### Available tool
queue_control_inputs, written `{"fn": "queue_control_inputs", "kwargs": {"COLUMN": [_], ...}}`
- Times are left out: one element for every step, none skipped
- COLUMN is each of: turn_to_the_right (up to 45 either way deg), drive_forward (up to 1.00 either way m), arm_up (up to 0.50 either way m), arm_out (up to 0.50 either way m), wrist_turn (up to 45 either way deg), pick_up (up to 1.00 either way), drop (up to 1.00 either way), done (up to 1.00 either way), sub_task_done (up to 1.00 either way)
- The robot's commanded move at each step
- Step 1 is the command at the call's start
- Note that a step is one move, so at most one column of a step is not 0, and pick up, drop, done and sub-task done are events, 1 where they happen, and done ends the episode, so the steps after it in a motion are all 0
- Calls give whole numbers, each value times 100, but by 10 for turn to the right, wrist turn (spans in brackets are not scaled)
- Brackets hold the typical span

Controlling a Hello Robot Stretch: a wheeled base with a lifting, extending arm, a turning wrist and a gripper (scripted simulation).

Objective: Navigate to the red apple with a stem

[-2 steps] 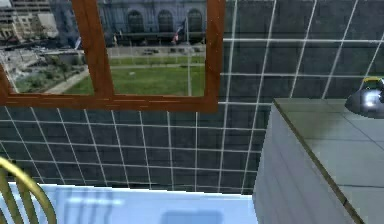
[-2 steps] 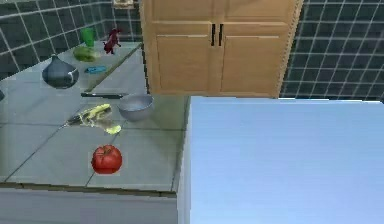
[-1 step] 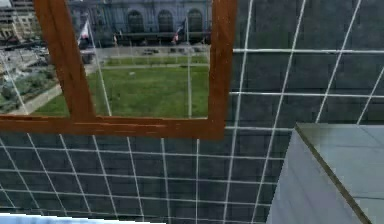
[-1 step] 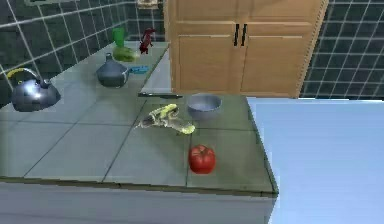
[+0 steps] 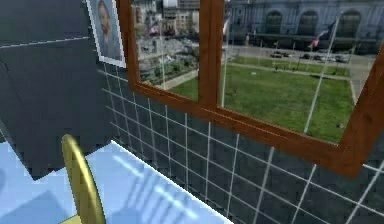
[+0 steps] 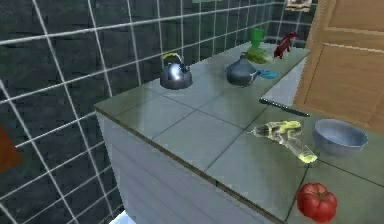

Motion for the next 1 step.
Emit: {"fn": "queue_control_inputs", "kwargs": {"turn_to_the_right": [0], "drive_forward": [35], "arm_up": [0], "arm_out": [0], "wrist_turn": [0], "pick_up": [0], "drop": [0], "done": [0], "sub_task_done": [0]}}
